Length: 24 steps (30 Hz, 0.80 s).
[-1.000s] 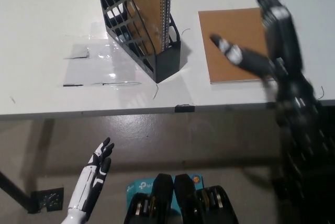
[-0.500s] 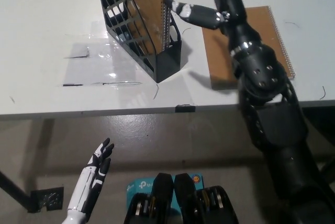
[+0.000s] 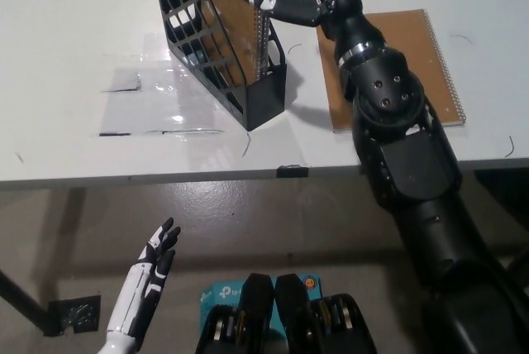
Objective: Use the right hand to pick up a book from the book holder on the left side and put it on another book on the right side
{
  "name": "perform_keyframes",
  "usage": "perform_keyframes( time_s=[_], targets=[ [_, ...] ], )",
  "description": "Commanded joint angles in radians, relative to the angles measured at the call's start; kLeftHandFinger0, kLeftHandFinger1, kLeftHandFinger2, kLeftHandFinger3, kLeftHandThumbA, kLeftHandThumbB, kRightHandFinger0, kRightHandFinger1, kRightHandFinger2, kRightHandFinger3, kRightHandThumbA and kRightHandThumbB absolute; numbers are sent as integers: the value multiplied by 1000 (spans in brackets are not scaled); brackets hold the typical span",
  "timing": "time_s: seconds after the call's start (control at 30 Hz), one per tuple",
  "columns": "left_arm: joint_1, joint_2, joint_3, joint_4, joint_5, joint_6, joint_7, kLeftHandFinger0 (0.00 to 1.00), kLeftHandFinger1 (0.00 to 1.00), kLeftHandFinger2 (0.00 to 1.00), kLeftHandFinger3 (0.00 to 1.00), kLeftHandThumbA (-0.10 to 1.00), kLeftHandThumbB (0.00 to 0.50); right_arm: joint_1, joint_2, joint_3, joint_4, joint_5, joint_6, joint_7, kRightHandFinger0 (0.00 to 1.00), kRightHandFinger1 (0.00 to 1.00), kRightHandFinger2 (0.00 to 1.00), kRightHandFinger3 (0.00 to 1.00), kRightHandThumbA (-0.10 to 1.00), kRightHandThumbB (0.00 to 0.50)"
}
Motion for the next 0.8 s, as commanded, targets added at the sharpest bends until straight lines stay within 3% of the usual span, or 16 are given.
perform_keyframes(
  time_s=[0.0, 0.43, 0.77],
  targets=[
    [6, 5, -3, -40, -1, -23, -6, 1000, 1000, 1000, 1000, 1000, 110, -89, 13, -18, 22, 18, -9, -18, 1000, 1000, 1000, 1000, 906, 272],
    [7, 11, -9, -53, 9, -7, -11, 1000, 1000, 1000, 1000, 1000, 95, -141, 24, -35, 144, 19, -23, -31, 1000, 1000, 1000, 1000, 891, 279],
    [4, 11, -9, -50, 3, -12, -10, 1000, 1000, 1000, 1000, 1000, 86, -152, 45, -30, 181, 16, -26, -39, 1000, 1000, 1000, 1000, 913, 323]
  ],
)
